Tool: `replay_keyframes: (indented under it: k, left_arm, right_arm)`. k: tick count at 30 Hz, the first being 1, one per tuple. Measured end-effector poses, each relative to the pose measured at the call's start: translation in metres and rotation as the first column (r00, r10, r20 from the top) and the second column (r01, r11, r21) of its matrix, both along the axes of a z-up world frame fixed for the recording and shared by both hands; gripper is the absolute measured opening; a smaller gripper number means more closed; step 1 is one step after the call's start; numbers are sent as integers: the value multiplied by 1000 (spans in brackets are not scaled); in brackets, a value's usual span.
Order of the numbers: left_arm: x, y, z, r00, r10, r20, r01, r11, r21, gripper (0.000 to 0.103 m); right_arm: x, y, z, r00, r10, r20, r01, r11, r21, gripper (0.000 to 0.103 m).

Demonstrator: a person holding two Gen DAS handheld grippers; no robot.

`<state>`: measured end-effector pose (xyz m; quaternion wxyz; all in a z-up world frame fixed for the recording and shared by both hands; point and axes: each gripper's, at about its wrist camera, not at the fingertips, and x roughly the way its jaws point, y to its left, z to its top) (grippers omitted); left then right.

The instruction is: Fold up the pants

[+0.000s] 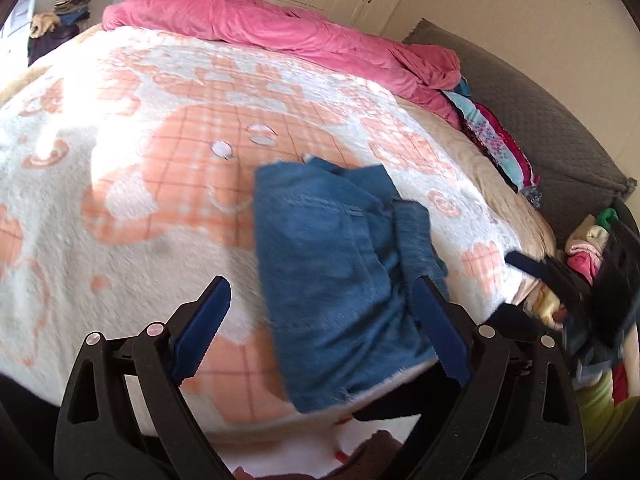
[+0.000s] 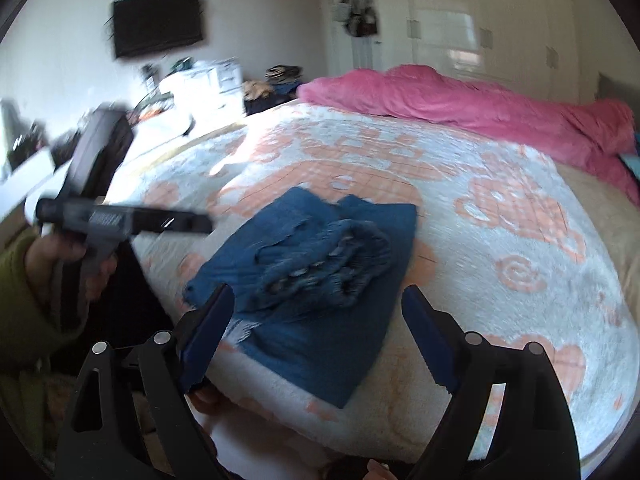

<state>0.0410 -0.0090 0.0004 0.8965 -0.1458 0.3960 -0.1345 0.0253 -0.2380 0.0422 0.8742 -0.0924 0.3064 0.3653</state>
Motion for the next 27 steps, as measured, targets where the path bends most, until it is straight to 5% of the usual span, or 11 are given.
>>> replay_keyframes:
  k: [5,8,12,19,20,22,27]
  left_arm:
    - [18,3,9,1000,-27,8,27,1000,-9,56]
    - [36,-4,10,997,-75,-1,75,997,-13,49]
    - [59,-23,5,991,-132,-24,133,991,33,48]
    - [100,-31,-28,982,-148,-120,159,983,89,48]
    - [102,-30,-31,981,-147,-126,158,983,88,48]
    - [104,-29,-33,982,-144,-126,154,985,78,48]
    - [103,-23,-35,982,-148,-119,155,987,49,48]
  right_arm:
    - [-31,49,-11,978,196,77,-187,976,-112,83]
    - [-35,75,-20,960,271,68,-257,952,-166,69]
    - [-36,99,-30,940,330,82,-301,921,-246,57]
    - [-25,125,-39,914,385,132,-314,873,-372,57]
    - [-22,130,-46,911,388,139,-305,861,-406,51]
    - [-14,136,-55,913,395,98,-321,847,-423,13]
    - [-23,119,-47,896,444,20,-411,845,-341,6]
